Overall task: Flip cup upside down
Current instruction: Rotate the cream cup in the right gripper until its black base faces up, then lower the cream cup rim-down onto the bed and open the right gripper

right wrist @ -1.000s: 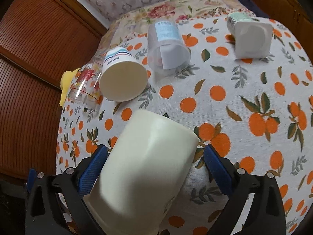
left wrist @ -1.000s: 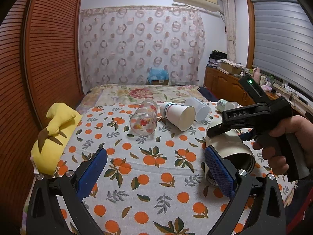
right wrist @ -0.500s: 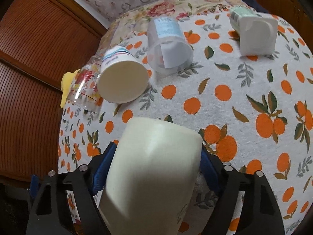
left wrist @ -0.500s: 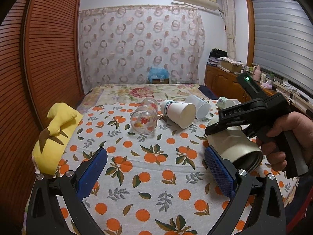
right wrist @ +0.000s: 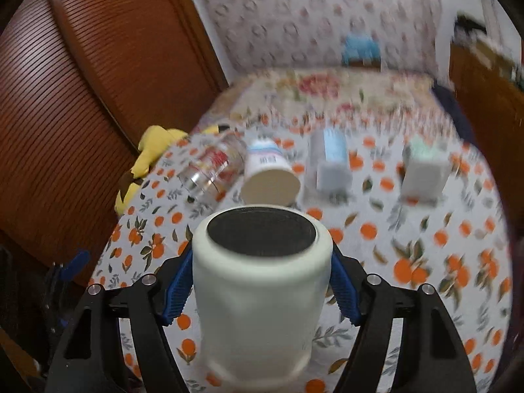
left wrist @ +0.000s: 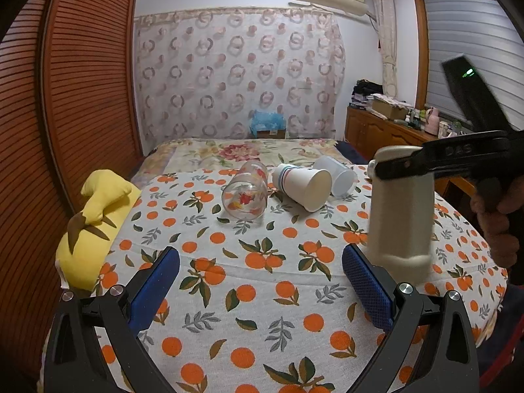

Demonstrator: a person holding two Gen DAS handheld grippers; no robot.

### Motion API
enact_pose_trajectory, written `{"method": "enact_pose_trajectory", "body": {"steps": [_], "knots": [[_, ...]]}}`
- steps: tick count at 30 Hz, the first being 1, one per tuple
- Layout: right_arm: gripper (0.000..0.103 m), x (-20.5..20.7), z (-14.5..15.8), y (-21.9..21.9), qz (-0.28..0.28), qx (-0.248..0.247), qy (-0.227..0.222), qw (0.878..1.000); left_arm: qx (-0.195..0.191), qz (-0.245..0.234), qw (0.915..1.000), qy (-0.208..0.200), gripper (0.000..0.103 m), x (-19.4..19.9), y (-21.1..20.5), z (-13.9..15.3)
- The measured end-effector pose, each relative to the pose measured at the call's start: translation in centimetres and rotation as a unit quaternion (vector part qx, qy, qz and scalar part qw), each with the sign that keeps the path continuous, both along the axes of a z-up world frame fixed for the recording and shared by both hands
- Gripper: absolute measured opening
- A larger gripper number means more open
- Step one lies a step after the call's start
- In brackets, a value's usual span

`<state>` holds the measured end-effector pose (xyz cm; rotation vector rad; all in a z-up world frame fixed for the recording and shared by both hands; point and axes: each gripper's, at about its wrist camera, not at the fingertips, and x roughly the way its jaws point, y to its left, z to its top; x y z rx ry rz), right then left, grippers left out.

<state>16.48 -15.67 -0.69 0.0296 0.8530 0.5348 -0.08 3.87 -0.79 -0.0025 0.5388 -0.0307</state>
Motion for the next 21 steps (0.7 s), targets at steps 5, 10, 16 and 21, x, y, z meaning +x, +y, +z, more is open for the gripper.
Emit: {"method": "enact_pose_trajectory", "body": {"steps": [5,10,16,21], "knots": [[0.074,-1.1,1.6,0.8,0.013,-0.038,-0.073,0.997,-0.001,0.002,1.0,-0.001,0.096,0.0,0.1,0.0],[0.075,-1.3,1.6,1.5,0.024,-0.064,-0.113,0.991,0.005,0.005,1.0,-0.002,0.096,0.3,0.3,0.0],[0.075,-2.2,0.8,2.1,0.042,-0.079,-0.135,0.987,0.009,0.014,0.9999,-0.004,0.096,0.8,0.3,0.2],[0.075,-2.4,-0.4,2.6,0.052,-0.085,-0.128,0.987,0.01,0.018,0.9998,-0.003,0.096,1.1,0.2,0.3]]}}
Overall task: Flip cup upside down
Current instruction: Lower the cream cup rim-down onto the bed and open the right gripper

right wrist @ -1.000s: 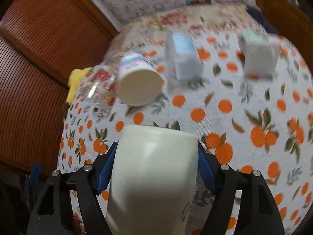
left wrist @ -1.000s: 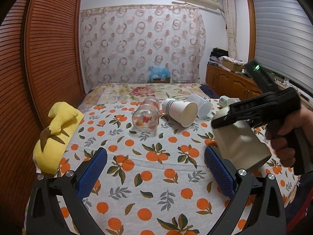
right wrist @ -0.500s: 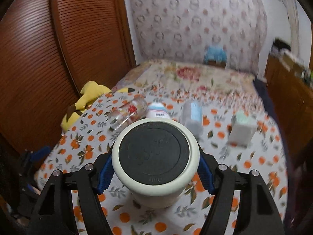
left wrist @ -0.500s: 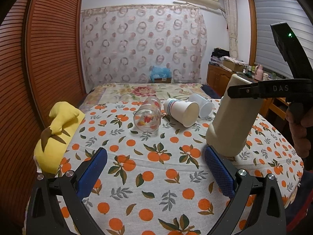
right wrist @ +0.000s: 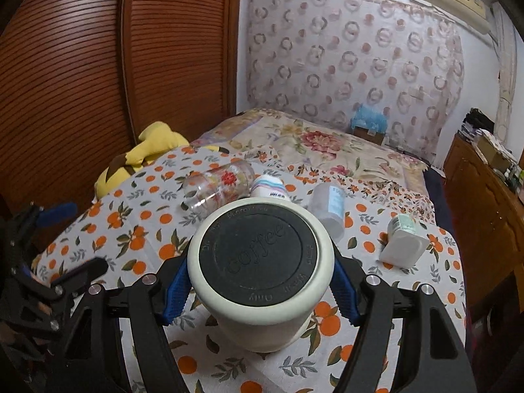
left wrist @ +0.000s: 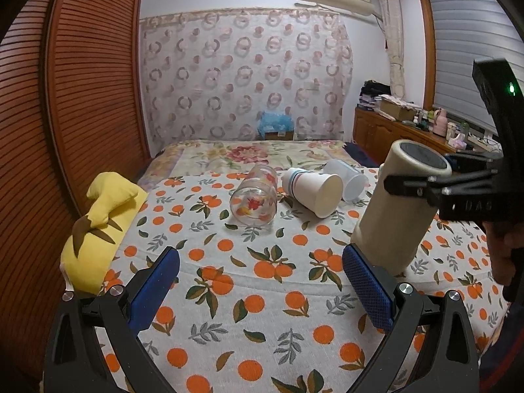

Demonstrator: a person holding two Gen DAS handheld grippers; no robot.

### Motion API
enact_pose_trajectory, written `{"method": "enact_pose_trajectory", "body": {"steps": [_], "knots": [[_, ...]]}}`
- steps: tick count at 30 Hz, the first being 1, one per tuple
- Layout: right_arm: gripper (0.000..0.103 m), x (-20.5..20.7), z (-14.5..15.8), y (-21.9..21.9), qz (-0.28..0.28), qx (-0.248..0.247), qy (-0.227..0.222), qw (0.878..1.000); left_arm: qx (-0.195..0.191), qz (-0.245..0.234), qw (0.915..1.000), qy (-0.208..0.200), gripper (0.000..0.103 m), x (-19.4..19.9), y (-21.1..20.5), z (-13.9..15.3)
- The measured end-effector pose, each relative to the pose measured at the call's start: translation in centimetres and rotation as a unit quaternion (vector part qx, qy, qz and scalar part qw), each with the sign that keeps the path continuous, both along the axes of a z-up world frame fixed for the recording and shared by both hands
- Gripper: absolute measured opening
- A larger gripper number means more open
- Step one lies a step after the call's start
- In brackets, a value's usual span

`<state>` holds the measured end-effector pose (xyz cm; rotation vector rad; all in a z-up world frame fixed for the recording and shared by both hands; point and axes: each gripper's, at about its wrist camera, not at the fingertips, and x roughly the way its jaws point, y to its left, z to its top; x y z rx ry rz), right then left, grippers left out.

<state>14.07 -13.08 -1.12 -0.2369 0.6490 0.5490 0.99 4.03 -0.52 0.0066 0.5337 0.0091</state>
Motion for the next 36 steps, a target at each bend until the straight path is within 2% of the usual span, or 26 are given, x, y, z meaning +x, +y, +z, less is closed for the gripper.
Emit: {"method": "enact_pose_trajectory", "body": {"steps": [5,13,20,29,36], "knots": [[0.075,0.4,-1.3,-0.1,-0.004,0.011,0.007,1.0,0.004,0.001,1.0,0.001,0.096,0.2,-0.1,0.0],[0.075,1.0,-1.3,-0.5,0.0,0.024,0.012,1.0,0.003,0.001,1.0,0.002,0.096,0.4,0.0,0.0],[0.077,0.0,-1.3,-1.2,-0.007,0.045,0.003,0.999,0.004,0.0,1.0,-0.001,0.096,0.8,-0.6,0.3],[0.101,-3.7,-0.9,-5.0,-0.049,0.09,-0.039,0.994,0.0,0.005,0.9997,-0.024,0.096,0.8,-2.5,1.7],[0.101,-6.5,-0.9,-8.6,-0.09,0.12,-0.064,0.987,0.006,0.002,0.9992,-0.039,0.096,0.1,-4.5,2.6]]}}
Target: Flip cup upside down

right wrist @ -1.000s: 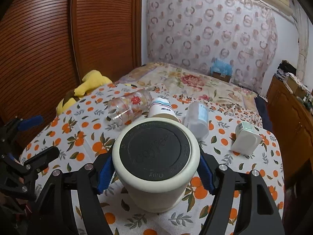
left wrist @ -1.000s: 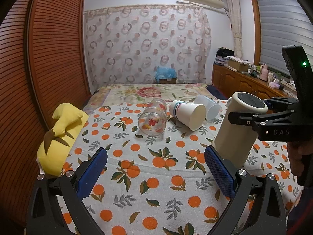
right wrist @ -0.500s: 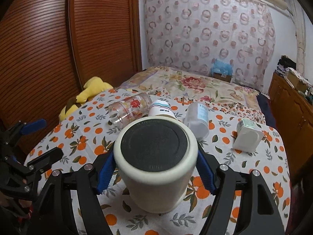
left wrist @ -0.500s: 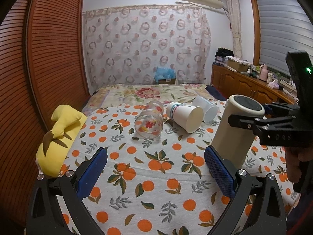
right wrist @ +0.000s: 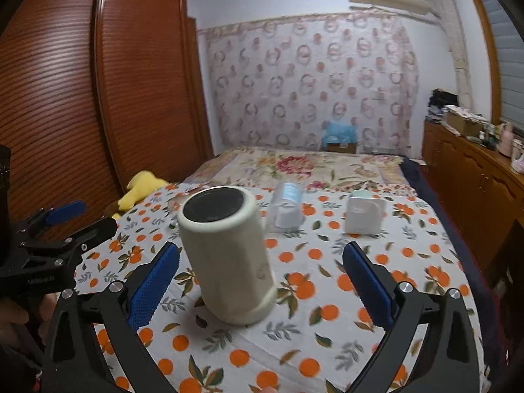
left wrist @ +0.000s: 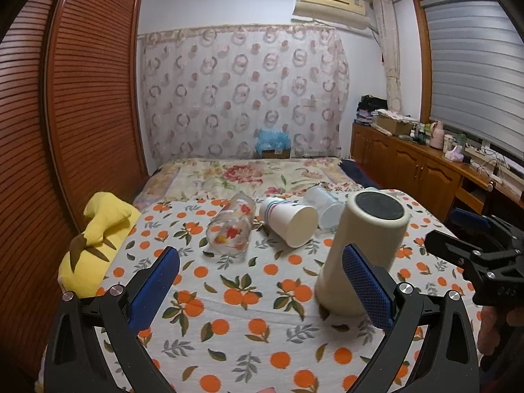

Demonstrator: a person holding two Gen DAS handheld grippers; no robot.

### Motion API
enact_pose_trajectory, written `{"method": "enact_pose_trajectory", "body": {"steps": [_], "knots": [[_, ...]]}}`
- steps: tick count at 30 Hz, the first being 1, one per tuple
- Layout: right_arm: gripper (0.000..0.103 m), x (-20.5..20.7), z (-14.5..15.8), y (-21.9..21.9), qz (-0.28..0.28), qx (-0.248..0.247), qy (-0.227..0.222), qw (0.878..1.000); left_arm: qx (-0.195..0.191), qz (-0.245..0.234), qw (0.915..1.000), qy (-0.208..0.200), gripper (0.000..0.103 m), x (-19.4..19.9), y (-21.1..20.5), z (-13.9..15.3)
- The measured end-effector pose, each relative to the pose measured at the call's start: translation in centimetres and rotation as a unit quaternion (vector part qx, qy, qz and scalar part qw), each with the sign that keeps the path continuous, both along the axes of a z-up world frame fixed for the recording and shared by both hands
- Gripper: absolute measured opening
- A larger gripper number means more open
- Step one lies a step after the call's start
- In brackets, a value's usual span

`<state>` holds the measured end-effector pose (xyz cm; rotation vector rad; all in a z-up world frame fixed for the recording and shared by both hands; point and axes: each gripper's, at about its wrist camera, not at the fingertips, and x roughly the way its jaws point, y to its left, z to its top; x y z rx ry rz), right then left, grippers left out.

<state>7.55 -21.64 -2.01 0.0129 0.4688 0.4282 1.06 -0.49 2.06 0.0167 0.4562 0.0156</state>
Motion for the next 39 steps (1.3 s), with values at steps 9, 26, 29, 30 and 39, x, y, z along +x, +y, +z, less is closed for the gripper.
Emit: {"method": "enact_pose_trajectory", "body": {"steps": [9,26,29,30,39], "knots": [[0.101,-1.7,-0.6,-2.2,-0.016,0.026,-0.007,1.0,-0.005,0.004,1.0,0.001,0.096,-0.7,-0.8,-0.3],[0.101,-2.4,-0.2,-2.1,-0.021,0.022,-0.021,0.999,-0.006,0.006,1.0,-0.002,0.096,-1.0,-0.9,-0.2],[0.101,-2.4,-0.2,-2.0,-0.021,0.021,-0.021,0.999,-0.006,0.006,1.0,-0.002,0.096,-1.0,-0.9,-0.2],[0.101,-2.4,-0.2,-2.1,-0.021,0.022,-0.021,0.999,-0.006,0.006,1.0,-0.002,0.096,-1.0,-0.9,-0.2],[0.101,-2.4,-0.2,-2.1,-0.021,0.021,-0.022,0.999,-0.006,0.006,1.0,-0.003,0.096,-1.1,-0.8,-0.1]]}}
